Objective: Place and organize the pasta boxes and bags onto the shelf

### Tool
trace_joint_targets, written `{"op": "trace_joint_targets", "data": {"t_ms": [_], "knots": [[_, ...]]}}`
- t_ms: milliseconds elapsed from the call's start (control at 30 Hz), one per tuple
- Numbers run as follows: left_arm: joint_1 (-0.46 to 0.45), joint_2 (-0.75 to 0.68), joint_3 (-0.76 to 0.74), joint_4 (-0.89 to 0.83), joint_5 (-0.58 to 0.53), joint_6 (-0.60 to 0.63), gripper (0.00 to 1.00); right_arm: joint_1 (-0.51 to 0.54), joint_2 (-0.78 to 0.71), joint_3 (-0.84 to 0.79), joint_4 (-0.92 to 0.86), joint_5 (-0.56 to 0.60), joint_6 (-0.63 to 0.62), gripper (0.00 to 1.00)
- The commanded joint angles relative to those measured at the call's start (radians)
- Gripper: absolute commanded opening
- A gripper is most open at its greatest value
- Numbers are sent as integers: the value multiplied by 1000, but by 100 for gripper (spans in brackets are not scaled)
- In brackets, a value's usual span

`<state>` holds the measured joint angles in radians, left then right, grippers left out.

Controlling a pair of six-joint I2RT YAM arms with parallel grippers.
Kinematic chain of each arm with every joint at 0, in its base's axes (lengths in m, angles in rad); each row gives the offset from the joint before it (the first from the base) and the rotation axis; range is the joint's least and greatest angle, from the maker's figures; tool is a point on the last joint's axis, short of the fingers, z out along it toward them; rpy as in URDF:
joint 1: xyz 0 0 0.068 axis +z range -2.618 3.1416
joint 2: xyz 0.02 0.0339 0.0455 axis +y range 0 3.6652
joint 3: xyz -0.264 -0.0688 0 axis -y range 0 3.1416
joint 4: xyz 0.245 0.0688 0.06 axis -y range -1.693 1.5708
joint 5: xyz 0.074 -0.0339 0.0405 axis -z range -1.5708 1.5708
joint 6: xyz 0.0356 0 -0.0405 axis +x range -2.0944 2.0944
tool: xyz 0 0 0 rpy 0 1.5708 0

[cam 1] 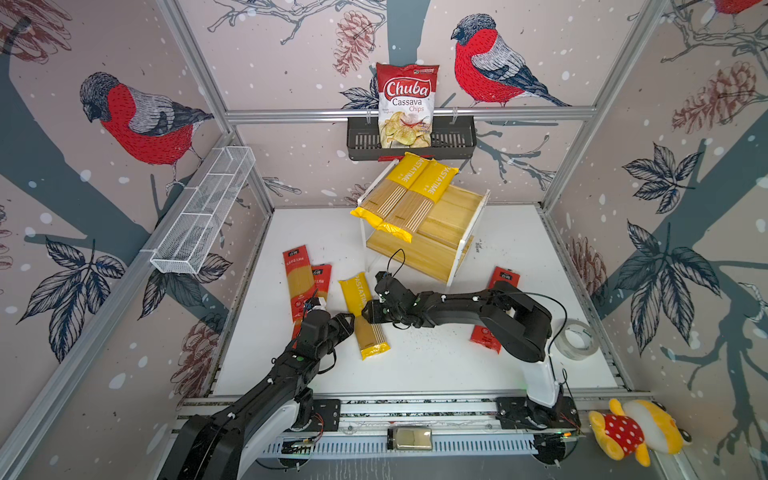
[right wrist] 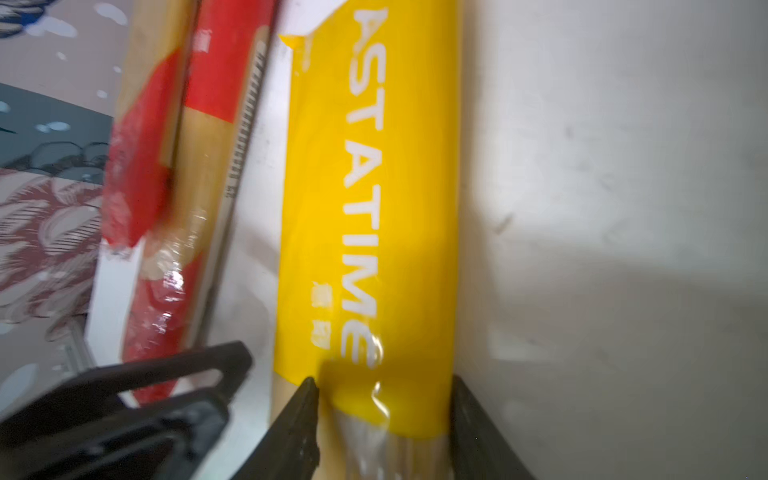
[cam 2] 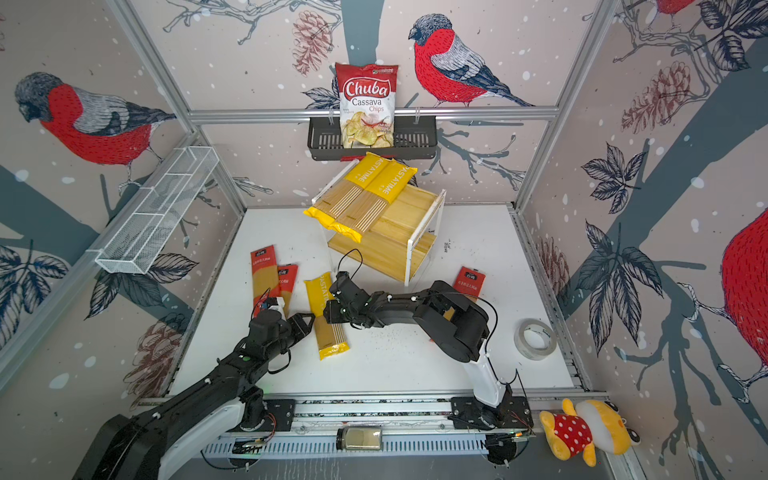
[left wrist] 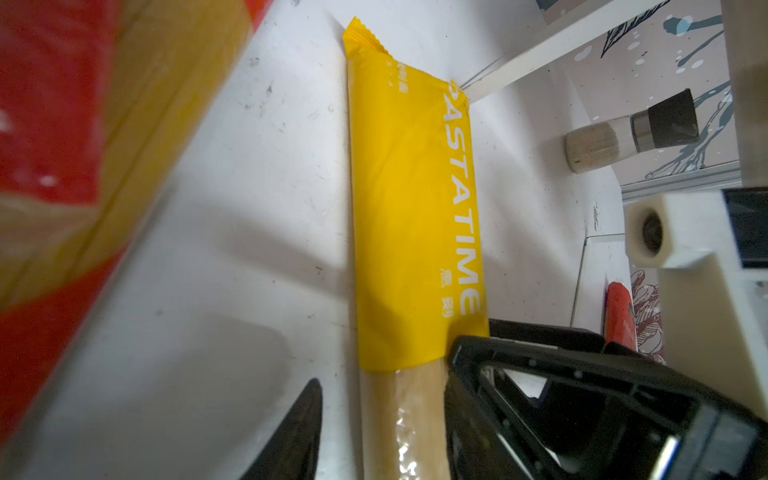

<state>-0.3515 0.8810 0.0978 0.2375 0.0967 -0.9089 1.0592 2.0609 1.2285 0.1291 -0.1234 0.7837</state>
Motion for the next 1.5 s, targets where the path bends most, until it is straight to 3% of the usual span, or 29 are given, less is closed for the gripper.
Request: {"op": "trace_joint_targets", "data": {"t_ms": [0,167,367,633,967,1267,1467], "knots": [[-1,33,-4,92,1,15,41,7,19,9,33,-80,6,50],[-1,68,-19,125,-2,13,32,5,-7,-32,128,-150,-6,46],[-1,96,-38,170,-3,10,18,-6,70,-17,173,-234,30,42],[0,54,-37,142,7,3,13,1,23,-26,188,-214,0,23],[-1,-215,75,-151,-111,47,27,30,-80,-37,171,-130,-53,10],[3,-281,298,-328,-167,143,36,53,-167,-21,94,-67,-121,3],[8,-298,488,-450,-224,266,44,111,-247,27,-21,84,-212,1]]}}
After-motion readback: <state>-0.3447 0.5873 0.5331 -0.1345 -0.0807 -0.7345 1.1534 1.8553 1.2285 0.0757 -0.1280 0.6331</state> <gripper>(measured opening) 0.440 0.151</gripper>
